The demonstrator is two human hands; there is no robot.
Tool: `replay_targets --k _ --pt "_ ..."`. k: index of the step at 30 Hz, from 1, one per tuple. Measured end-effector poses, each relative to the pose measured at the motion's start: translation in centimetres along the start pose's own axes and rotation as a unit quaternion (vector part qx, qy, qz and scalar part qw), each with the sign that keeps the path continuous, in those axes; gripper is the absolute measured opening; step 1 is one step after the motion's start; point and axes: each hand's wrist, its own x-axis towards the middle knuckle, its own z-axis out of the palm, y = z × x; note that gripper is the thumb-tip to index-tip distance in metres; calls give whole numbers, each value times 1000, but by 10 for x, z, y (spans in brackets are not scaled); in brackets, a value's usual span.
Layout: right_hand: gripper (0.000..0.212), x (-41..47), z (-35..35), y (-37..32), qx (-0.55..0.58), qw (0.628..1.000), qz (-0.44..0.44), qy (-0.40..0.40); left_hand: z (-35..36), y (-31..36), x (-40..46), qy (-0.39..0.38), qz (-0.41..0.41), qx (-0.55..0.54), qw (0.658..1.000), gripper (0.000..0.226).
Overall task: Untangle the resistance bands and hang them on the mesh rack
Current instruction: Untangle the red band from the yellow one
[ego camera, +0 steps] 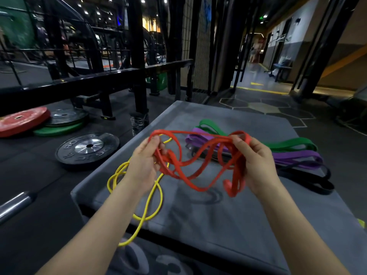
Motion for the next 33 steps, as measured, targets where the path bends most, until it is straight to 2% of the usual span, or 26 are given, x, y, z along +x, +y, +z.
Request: replay_targets --k 3,5,7,9,11,13,15,16,17,18,19,21,23,24,27,31,33 --pt "16 1 -9 5 -105 994 2 6 -7 10 -2 47 -19 -13 999 32" --pt "16 1 -17 8 -183 983 -15 18 -7 13 -7 35 -32 -22 999 44" --pt "15 1 -24 11 -298 954 -33 23 -6 10 -11 11 -39 -19 999 45" --pt "21 -2 -29 16 -423 906 -12 11 -4 6 -13 3 -51 -22 998 37" --pt "31 -8 -32 23 -520 852 49 -22 0 0 -13 4 -69 -6 998 30" --pt "31 -14 -35 28 -609 787 93 -40 7 -5 -15 -2 -90 16 996 28" --pt "38 -20 -35 24 -689 722 58 -13 13 -9 -17 -14 -100 31 994 26" --pt "46 -21 -32 21 -695 719 6 -2 16 -11 -18 -20 -98 41 994 26" --pt "50 -21 -25 19 -657 751 -64 -8 19 -11 -20 -27 -93 52 994 25" --pt "50 -23 -15 17 -585 801 -121 -39 23 -12 -20 -36 -86 60 994 23" --pt "49 -25 -3 16 -508 845 -143 -88 26 -13 -21 -47 -81 65 994 23" --pt "42 -31 19 24 -422 882 -114 -175 33 -16 -23 -68 -74 70 992 21" --pt "21 -31 30 32 -390 899 -96 -173 38 -18 -25 -79 -71 72 992 17" --pt "13 -28 31 34 -383 906 -103 -150 37 -18 -24 -80 -68 82 991 17" --pt "14 -14 17 32 -383 908 -130 -105 30 -18 -21 -78 -37 192 978 13" --pt "17 -5 -7 32 -466 864 -185 -35 23 -18 -20 -132 -45 277 951 7" --pt "17 -4 -14 32 -474 860 -187 11 18 -18 -20 -174 -60 300 936 11"
